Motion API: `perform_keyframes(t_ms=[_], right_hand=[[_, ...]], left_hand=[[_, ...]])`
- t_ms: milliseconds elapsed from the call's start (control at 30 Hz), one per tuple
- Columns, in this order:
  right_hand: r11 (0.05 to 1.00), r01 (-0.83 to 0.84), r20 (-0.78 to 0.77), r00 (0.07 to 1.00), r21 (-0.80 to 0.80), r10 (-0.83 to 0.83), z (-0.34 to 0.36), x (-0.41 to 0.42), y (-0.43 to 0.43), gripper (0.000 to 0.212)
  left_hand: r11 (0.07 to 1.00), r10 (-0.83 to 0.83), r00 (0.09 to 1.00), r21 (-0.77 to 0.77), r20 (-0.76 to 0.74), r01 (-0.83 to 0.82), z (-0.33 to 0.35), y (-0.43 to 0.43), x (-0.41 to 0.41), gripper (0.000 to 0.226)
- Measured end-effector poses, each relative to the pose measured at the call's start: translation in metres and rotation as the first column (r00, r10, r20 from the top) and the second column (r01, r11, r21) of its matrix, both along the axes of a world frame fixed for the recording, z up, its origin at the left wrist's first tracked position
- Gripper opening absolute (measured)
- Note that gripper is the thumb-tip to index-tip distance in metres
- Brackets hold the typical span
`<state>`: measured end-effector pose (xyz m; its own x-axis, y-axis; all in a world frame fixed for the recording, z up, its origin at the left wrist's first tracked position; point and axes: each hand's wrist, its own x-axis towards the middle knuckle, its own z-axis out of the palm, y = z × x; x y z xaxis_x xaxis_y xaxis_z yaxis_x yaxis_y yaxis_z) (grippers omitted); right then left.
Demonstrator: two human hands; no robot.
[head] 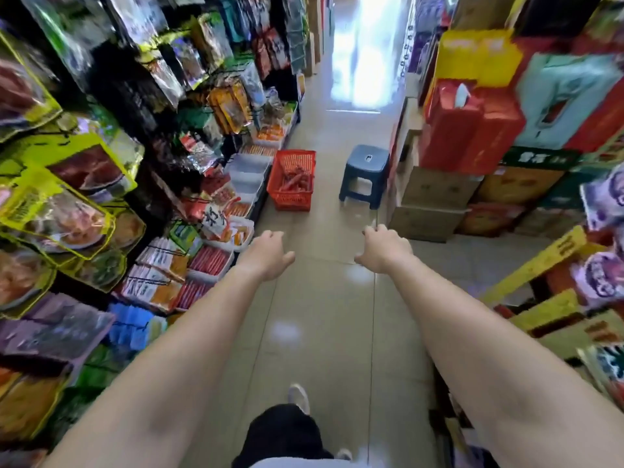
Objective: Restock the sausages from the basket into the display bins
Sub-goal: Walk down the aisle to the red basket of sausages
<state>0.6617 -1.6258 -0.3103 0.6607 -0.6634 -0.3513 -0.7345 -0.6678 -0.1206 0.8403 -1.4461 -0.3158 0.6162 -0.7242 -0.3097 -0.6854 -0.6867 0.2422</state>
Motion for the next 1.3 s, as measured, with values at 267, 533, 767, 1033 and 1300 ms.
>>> perform_keyframes(t_ms=[267,533,767,1033,1300], right_hand=[[0.999,-0.008,-0.042,0.999,-0.032,0.007,-0.019,0.161,-0.16,0.07],[0.999,-0.034,0.022,0.999,-0.021,0.034,0.006,0.323,-0.31,0.061],[0.999,-0.038,0.015,0.999,-0.002,0.038,-0.03,0.43,-0.449,0.055],[0.995,-0.093,-0.04,0.995,0.042,0.095,-0.048,0.549,-0.641,0.058],[0.983,-0.14,-0.039,0.989,0.116,0.145,-0.058,0.679,-0.76,0.067]], left_hand=[[1.0,-0.024,1.0,0.011,0.014,0.024,-0.026,-0.159,0.161,0.064],[0.998,-0.054,0.997,0.025,-0.047,0.055,-0.015,-0.323,0.323,0.053],[0.997,-0.056,0.996,0.054,-0.063,0.06,-0.031,-0.467,0.43,0.062],[0.995,0.006,0.997,0.096,-0.081,0.002,-0.033,-0.627,0.552,0.065],[0.993,0.078,0.986,0.094,-0.15,-0.065,-0.034,-0.73,0.651,0.062]])
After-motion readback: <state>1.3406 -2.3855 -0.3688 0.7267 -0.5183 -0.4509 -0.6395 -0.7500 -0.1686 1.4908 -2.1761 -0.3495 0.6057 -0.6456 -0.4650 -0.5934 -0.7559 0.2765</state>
